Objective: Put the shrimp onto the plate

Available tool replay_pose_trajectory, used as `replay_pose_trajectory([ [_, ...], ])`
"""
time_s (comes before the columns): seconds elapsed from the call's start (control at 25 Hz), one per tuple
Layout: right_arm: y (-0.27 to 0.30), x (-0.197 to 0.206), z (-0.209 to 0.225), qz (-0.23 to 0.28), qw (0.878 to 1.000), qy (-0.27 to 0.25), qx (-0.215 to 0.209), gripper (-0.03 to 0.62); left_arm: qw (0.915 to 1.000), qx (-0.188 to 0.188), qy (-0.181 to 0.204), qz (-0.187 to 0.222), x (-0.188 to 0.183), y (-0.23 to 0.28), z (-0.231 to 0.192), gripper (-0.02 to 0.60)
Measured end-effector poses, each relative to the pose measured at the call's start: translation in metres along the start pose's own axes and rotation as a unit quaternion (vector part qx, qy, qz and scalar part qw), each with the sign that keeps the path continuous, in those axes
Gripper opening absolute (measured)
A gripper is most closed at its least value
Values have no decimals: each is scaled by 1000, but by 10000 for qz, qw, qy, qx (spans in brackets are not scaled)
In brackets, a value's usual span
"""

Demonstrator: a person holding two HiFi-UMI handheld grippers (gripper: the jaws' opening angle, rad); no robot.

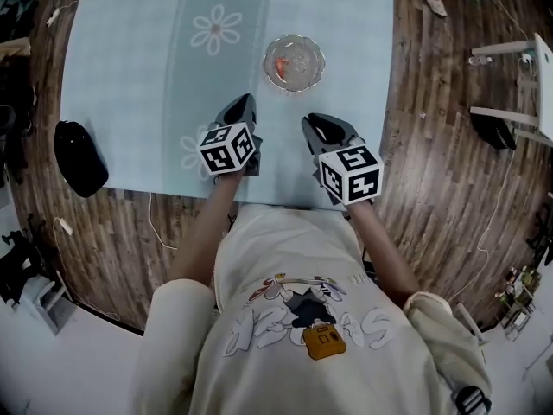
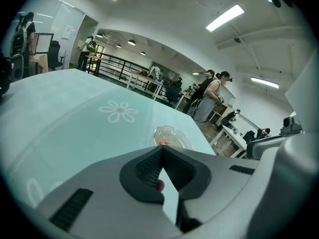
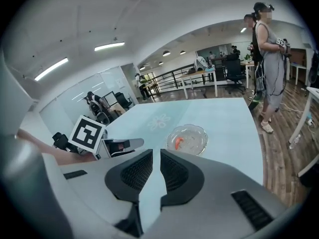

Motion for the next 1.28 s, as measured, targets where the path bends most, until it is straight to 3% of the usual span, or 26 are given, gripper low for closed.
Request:
replay_pose_trajectory([
  [0.12,-15,1,-2,21,9998,-187,-48,64,9996,210,146,68,-7,-20,18,8],
  [0.24,-28,8,1,-49,9992,-395,-13,64,9996,186,166,141,-13,-41,32,8],
  [0.4,-46,8,9,-40,9997,-190,-147,63,9991,191,102,358,-28,-68,55,8],
  [0.56,-67,5,8,36,9996,-253,-105,49,9989,426,-2,211,-33,-89,76,8],
  [0.72,-88,4,10,79,9996,-162,-221,49,9975,624,267,197,-39,-110,106,8],
  [1.04,-128,10,11,78,9960,-149,-872,49,9922,1093,599,86,-20,-142,164,8],
  [1.16,-137,16,13,15,9941,-210,-1065,49,9902,1099,850,128,-20,-142,176,8],
  [1.28,-145,20,19,-12,9947,-219,-1002,49,9910,1024,848,154,-20,-143,181,8],
])
Point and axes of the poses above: the fingertips, and each gripper's own axes: y forward along the fingers, z to its right, x out of its underside, the point moved 8 cm from there along -y, backward along the fingers, and after that the axes turned 12 degrees about y, right-handed, at the moved point
